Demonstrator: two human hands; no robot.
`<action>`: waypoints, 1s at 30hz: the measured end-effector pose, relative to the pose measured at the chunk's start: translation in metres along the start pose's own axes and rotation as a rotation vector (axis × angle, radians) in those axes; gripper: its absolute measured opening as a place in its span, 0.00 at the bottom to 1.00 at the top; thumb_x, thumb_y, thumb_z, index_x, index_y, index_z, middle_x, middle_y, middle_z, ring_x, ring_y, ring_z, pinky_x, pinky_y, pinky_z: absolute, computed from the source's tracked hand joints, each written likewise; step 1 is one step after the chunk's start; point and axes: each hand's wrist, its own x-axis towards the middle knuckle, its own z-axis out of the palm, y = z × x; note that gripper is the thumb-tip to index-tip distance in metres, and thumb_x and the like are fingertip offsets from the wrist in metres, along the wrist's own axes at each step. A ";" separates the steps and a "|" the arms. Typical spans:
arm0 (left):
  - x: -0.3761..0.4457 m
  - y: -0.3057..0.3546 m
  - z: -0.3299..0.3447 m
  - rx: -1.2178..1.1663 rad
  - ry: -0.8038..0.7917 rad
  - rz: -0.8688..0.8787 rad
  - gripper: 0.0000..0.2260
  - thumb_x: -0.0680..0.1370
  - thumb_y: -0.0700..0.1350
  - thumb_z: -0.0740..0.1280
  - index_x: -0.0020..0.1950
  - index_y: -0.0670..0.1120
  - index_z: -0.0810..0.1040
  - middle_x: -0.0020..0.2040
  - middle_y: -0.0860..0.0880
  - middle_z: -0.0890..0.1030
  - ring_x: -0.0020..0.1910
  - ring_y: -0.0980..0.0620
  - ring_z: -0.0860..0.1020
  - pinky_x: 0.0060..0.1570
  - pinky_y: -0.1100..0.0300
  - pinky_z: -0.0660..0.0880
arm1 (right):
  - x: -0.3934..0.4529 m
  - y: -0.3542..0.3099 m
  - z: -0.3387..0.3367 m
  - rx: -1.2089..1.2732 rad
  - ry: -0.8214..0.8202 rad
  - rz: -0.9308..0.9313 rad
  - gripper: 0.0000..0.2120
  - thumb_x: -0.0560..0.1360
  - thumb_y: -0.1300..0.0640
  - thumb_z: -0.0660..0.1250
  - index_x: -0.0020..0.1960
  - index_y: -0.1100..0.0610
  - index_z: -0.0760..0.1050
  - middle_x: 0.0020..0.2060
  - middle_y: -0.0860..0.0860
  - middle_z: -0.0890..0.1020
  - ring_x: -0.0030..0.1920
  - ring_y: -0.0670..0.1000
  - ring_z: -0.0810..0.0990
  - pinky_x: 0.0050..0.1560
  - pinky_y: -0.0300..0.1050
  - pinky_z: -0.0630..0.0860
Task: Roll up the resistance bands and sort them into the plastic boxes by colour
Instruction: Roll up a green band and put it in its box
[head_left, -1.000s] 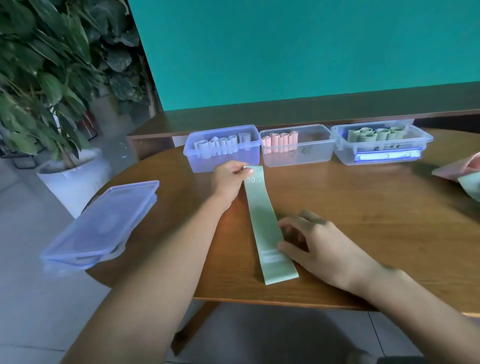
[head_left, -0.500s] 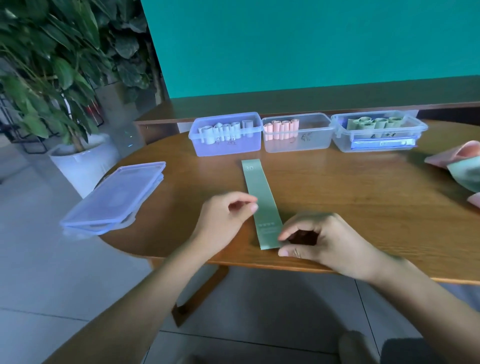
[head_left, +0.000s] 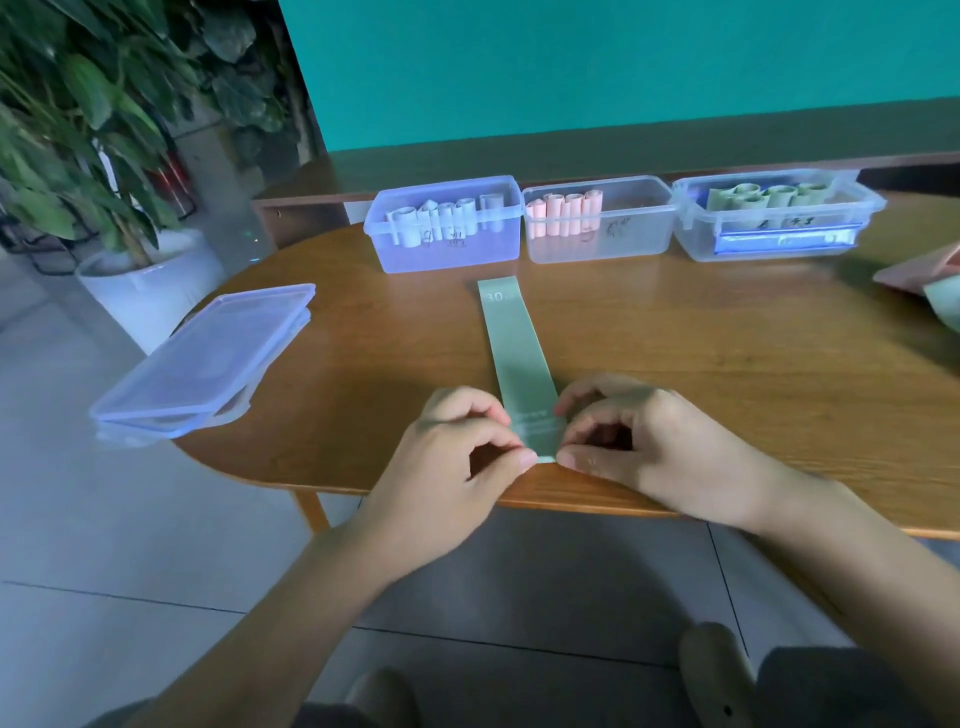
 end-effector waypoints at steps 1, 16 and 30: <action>0.001 0.000 0.000 0.015 -0.022 -0.013 0.10 0.77 0.53 0.71 0.47 0.47 0.86 0.51 0.57 0.74 0.55 0.58 0.74 0.53 0.70 0.68 | 0.003 0.000 -0.001 0.009 -0.015 0.040 0.05 0.75 0.49 0.74 0.44 0.49 0.84 0.57 0.39 0.77 0.52 0.41 0.78 0.52 0.30 0.70; 0.020 0.003 -0.009 -0.084 -0.150 -0.181 0.05 0.74 0.50 0.73 0.43 0.55 0.78 0.54 0.58 0.73 0.52 0.60 0.74 0.52 0.64 0.72 | 0.026 -0.008 -0.012 0.065 -0.087 0.260 0.07 0.70 0.52 0.79 0.40 0.49 0.82 0.49 0.43 0.80 0.43 0.43 0.77 0.42 0.38 0.73; 0.009 0.004 -0.004 0.031 -0.143 0.102 0.05 0.79 0.48 0.70 0.53 0.51 0.84 0.47 0.58 0.80 0.46 0.61 0.77 0.47 0.68 0.74 | 0.008 0.002 -0.009 -0.025 -0.119 -0.094 0.09 0.75 0.46 0.71 0.53 0.46 0.84 0.54 0.42 0.77 0.58 0.44 0.77 0.58 0.32 0.69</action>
